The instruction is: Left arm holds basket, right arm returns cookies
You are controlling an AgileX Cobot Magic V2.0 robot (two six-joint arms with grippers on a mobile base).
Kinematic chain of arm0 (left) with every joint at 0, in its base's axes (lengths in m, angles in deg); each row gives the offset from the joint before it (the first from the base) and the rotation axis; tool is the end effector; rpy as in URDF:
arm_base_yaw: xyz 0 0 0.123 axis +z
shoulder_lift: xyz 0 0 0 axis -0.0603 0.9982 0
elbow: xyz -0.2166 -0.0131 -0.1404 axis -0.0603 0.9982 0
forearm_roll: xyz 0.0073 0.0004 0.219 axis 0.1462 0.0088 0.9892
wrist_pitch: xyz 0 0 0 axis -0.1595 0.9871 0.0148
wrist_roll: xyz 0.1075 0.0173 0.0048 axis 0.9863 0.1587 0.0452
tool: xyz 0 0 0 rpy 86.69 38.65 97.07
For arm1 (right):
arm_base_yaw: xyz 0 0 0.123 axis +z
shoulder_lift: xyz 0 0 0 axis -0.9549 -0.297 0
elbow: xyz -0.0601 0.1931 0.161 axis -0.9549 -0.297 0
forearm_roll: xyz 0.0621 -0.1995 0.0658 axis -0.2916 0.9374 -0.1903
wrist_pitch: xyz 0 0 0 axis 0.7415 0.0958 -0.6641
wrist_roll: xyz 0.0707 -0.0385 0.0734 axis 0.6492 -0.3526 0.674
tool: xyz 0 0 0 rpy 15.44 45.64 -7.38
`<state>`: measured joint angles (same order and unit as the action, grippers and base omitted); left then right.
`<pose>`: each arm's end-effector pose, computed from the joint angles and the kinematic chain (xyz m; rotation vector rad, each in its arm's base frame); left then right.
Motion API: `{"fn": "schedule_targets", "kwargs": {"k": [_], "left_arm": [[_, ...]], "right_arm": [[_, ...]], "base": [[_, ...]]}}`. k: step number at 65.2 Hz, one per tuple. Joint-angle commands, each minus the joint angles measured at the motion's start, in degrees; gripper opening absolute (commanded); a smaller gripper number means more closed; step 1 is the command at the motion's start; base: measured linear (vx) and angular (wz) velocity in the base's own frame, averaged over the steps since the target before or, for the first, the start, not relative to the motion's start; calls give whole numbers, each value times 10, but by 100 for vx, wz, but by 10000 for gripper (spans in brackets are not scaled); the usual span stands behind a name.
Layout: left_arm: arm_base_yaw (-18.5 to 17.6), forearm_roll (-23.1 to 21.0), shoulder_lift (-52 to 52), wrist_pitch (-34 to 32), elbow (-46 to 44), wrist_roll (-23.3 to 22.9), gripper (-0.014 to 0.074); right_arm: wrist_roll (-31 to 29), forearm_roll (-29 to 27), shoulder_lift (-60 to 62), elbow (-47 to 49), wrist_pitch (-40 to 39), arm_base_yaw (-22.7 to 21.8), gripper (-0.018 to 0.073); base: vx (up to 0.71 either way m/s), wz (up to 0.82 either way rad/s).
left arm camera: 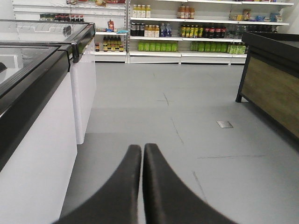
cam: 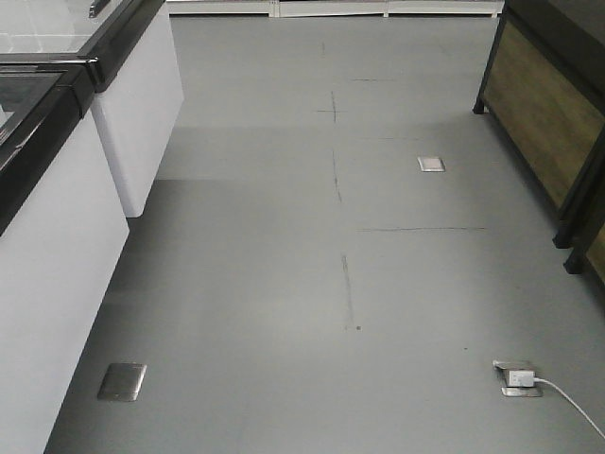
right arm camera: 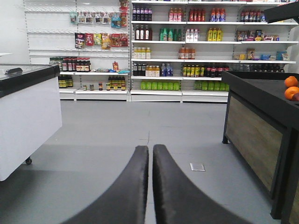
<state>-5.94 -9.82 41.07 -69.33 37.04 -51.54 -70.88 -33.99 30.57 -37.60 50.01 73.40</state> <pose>0.0682 -0.0043 0.1858 -0.0288 1.6801 -0.1093 0.0682 0.0007 0.2051 -0.0192 1.5090 -0.0031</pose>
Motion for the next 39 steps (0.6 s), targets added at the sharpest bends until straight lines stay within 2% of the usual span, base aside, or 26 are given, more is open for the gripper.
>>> {"fn": "schedule_targets", "kwargs": {"k": [1,39], "left_arm": [[-4,-5,-9,-47,-17,0,-7],[-4,-5,-9,-47,-17,0,-7]], "right_arm": [[-2,4,7,-10,-44,-1,-11],[-2,4,7,-10,-44,-1,-11]], "base": [[0,0],[0,0]]}}
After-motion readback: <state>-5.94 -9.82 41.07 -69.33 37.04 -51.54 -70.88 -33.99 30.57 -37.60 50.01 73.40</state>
